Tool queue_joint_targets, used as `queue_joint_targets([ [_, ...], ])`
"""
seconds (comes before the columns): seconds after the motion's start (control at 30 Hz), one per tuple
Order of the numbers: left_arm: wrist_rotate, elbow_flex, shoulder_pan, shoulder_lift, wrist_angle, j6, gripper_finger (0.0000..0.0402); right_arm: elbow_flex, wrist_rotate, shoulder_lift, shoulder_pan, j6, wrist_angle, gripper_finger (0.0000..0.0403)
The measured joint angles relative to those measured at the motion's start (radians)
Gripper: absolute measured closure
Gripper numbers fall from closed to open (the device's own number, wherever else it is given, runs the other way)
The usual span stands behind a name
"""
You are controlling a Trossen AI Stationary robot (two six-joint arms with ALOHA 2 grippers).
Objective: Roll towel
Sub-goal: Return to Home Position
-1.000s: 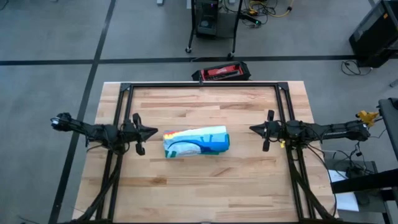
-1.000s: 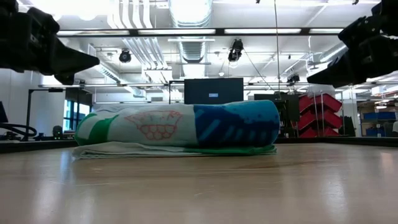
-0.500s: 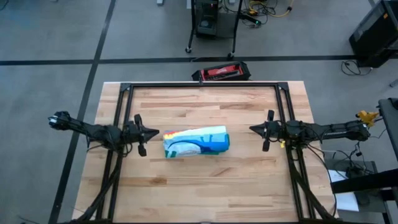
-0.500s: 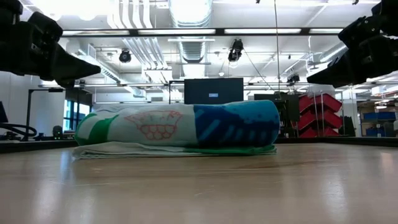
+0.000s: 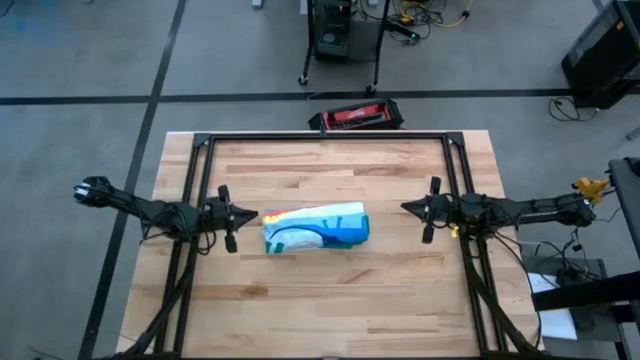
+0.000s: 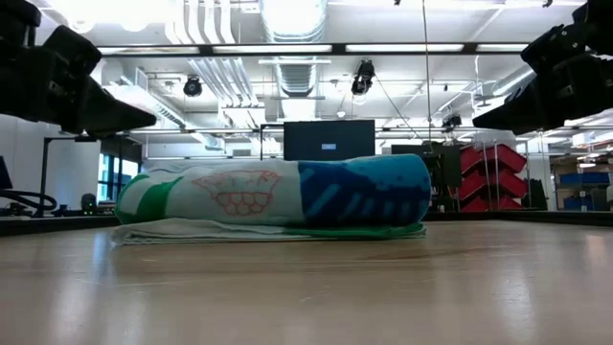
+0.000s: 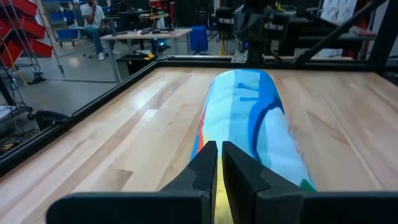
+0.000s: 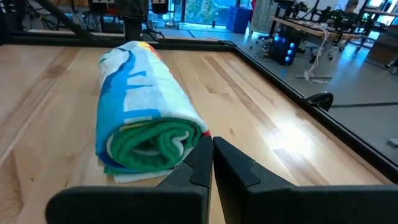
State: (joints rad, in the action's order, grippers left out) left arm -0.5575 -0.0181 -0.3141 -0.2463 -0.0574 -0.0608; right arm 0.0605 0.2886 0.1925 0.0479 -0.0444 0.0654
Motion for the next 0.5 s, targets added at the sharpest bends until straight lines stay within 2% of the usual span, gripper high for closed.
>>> queue_joint_targets([
  [0.5,0.000,0.000,0.000,-0.055,-0.002,0.000,0.0393,0.000,0.000,0.000,0.000,0.000,0.001,0.0403],
])
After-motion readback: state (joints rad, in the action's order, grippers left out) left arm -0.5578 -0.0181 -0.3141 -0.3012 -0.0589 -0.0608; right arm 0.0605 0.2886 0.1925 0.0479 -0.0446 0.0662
